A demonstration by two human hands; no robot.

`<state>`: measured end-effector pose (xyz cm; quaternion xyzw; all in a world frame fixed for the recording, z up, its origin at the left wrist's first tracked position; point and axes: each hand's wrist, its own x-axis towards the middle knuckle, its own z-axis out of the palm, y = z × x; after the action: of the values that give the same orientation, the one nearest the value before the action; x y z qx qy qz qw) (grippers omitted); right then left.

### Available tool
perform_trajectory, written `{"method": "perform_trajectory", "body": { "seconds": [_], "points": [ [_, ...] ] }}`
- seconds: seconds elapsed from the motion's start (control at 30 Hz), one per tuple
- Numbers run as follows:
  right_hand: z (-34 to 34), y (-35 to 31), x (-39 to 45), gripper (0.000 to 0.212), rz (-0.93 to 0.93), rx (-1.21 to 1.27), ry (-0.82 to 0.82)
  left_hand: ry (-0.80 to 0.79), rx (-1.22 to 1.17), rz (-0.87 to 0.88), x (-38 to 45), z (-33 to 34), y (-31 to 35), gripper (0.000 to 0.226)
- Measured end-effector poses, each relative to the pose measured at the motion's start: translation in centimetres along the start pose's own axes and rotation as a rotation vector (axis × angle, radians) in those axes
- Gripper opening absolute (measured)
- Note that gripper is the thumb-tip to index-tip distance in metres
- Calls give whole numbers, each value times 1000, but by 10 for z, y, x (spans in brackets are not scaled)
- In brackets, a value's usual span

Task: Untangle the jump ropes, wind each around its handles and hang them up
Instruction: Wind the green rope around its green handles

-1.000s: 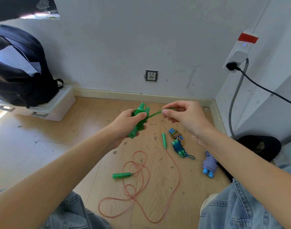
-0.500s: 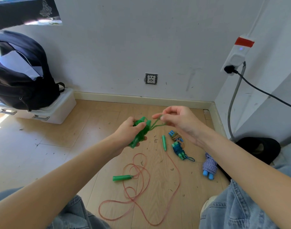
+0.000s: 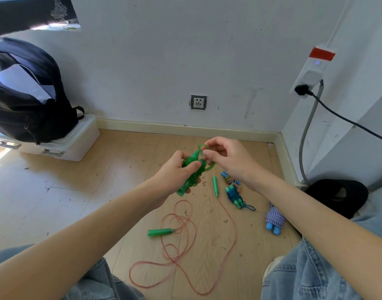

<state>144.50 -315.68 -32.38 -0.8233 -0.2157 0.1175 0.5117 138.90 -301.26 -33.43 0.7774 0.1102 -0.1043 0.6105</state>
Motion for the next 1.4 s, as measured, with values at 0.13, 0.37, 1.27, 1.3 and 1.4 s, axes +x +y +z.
{"method": "perform_trajectory", "body": {
  "seconds": [0.13, 0.37, 1.27, 1.3, 1.4],
  "points": [
    [-5, 1, 1, 15, 125, 279, -33, -1, -61, -30, 1, -3, 1, 25],
    [-13, -2, 3, 14, 90, 92, 79, -3, -90, -39, 4, -6, 2, 25],
    [-5, -1, -4, 30, -33, -394, -58, -157, 498, 306, -4, -8, -1, 21],
    [-5, -1, -4, 25, -26, -437, -111, -171, 541, 321, -4, -8, -2, 21],
    [-8, 2, -4, 11, 32, -446, -207, -228, 627, 353, -2, -11, -4, 20]
  ]
}}
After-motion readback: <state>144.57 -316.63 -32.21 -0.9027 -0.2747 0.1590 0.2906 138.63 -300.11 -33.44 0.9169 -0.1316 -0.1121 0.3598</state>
